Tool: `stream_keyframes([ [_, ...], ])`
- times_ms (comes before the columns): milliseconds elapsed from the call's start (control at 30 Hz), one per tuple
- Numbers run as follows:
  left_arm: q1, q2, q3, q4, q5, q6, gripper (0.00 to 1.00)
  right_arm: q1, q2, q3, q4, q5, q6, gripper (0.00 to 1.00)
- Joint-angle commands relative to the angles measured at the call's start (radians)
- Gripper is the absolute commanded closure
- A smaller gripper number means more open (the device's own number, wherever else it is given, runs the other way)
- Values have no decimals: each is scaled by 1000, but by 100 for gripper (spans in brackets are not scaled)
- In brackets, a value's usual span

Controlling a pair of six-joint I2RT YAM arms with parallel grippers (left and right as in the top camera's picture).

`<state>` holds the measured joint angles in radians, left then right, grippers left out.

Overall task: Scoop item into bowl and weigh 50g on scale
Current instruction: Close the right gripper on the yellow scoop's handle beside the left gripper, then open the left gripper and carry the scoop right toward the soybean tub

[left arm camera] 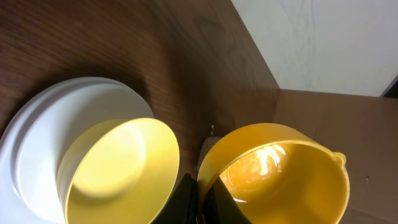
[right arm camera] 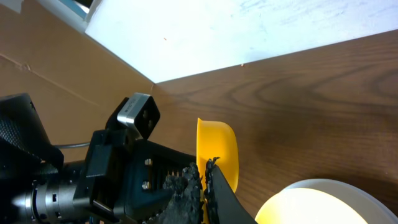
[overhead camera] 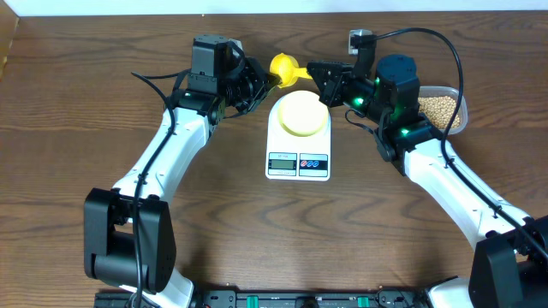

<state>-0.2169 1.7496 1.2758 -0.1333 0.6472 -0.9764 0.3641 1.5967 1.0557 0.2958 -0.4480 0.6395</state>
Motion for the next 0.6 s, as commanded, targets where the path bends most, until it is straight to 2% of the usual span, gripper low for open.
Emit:
stream_keyframes([
  [0,2,-20,21,0,-12,-9,92,3,7,18,-1,10,-9,99],
  [67,2,-20,21,0,-12,-9,92,3,7,18,-1,13,-10,99],
  [133,2,-20,21,0,-12,-9,73,3,7,18,-1,13,-13,99],
  [233,2,-20,21,0,-12,-9,38,3,7,18,-1,13,-33,99],
  [267,2,-20,21,0,-14,-9,33,3,7,18,-1,17,-36,98],
  [333,2,-20,21,0,-32,-9,31,3,7,18,-2,30,-36,99],
  [433,2,-20,21,0,-69,-6,21,3,7,18,-1,57,-37,99],
  [567,2,-20,21,-1,-114,-5,18,3,7,18,0,116,-96,99],
])
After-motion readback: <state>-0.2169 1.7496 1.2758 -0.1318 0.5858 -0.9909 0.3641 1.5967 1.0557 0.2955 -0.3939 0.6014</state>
